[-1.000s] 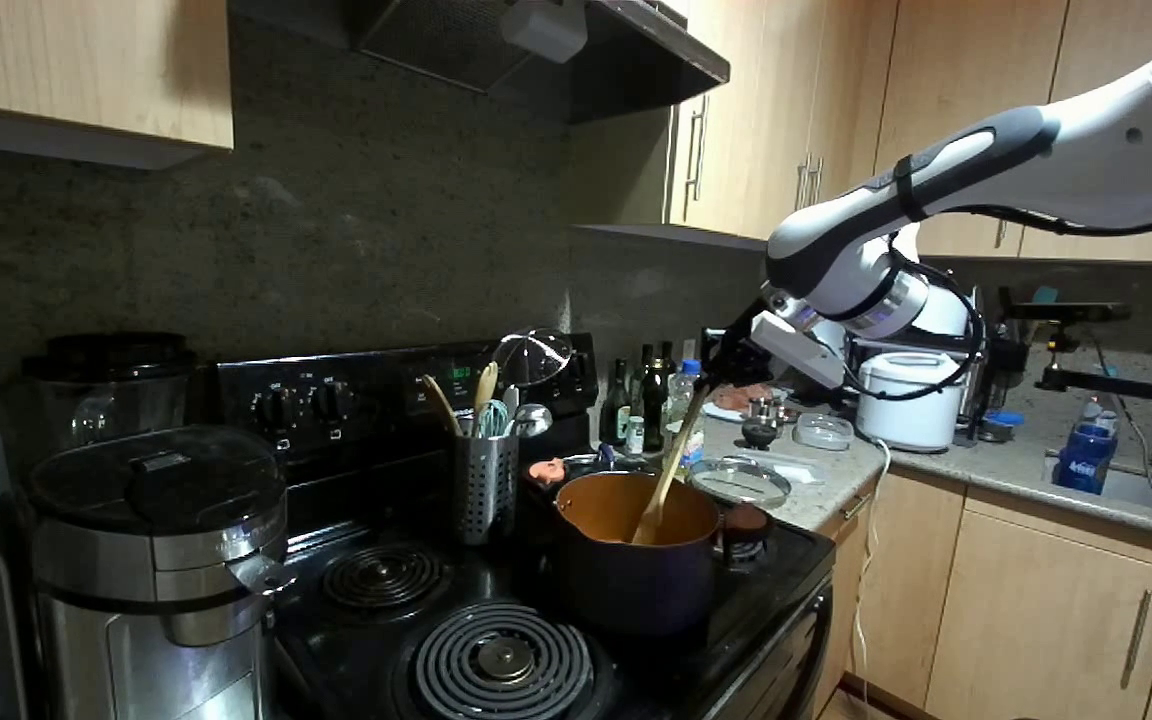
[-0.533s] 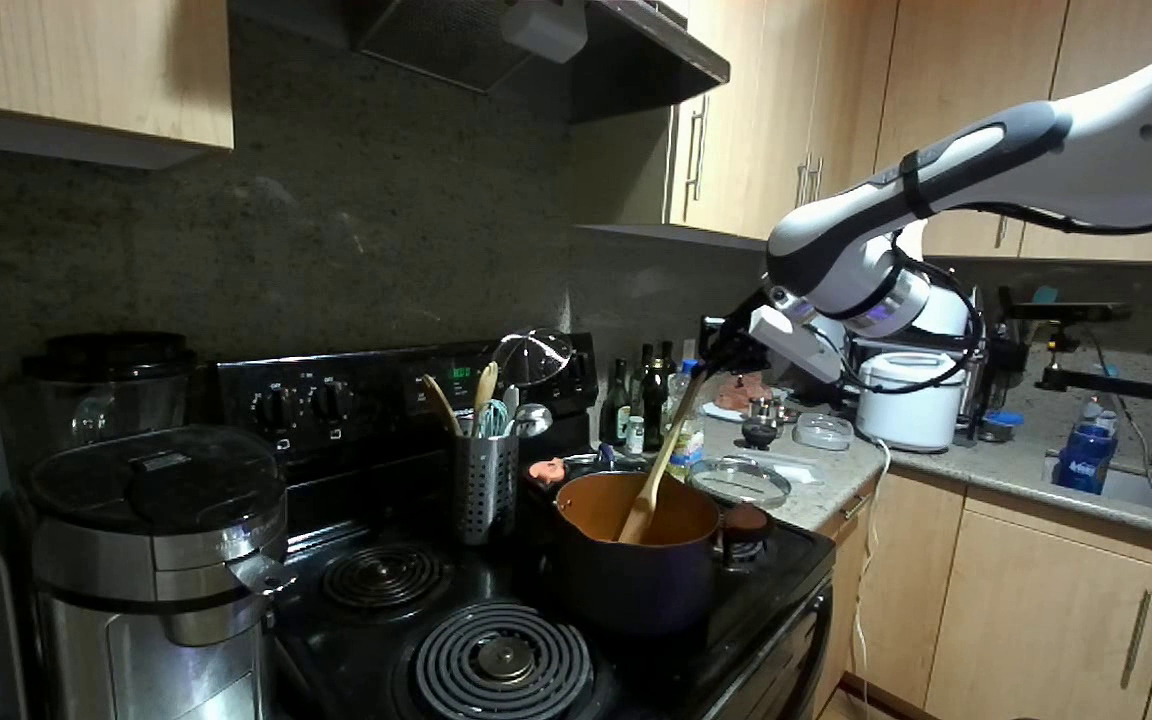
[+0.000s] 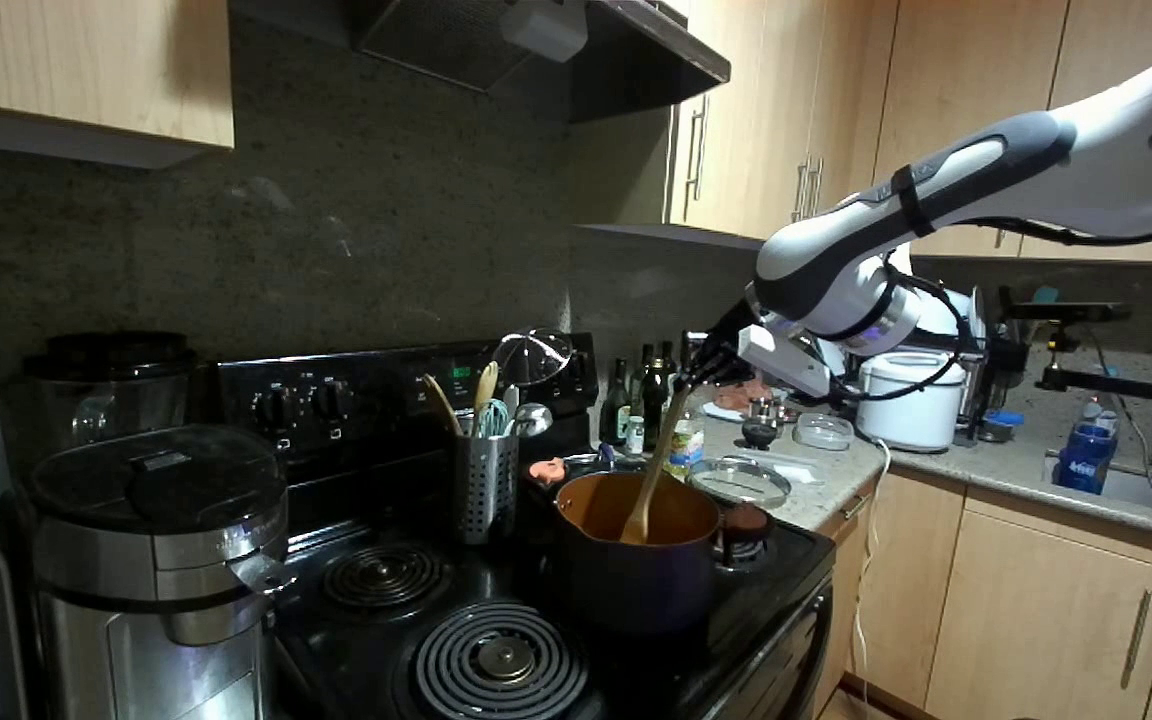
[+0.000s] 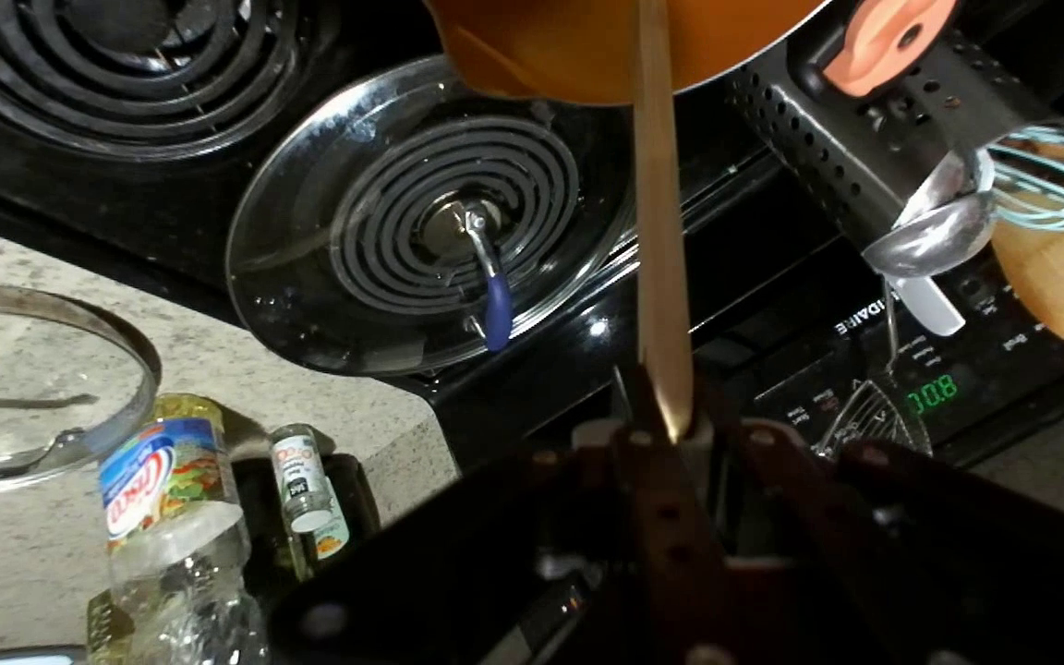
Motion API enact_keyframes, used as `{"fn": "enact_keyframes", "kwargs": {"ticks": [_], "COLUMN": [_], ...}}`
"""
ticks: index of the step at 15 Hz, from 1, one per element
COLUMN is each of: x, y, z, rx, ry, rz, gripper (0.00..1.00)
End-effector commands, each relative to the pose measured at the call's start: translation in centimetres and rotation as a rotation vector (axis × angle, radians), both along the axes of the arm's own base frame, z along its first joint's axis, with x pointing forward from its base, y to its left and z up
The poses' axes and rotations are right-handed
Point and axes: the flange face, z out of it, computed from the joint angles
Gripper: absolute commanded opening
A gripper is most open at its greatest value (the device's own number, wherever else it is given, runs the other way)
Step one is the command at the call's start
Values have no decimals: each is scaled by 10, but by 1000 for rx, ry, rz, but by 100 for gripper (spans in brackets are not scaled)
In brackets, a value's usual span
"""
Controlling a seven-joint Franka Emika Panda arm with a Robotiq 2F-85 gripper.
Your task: Use the wooden spatula to stir contents in the black pot
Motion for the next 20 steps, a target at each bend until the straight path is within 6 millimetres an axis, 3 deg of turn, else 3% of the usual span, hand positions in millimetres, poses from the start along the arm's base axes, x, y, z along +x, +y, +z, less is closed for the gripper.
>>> {"fn": "enact_keyframes", "kwargs": {"ticks": [1, 10, 16, 20], "x": [-11, -40, -37, -38], "y": [18, 1, 1, -13], "z": [10, 56, 60, 56], "rx": [-59, -67, -84, -83], "ry": [-41, -151, -168, -157], "rz": [51, 66, 73, 51], "gripper": [6, 6, 6, 6]}}
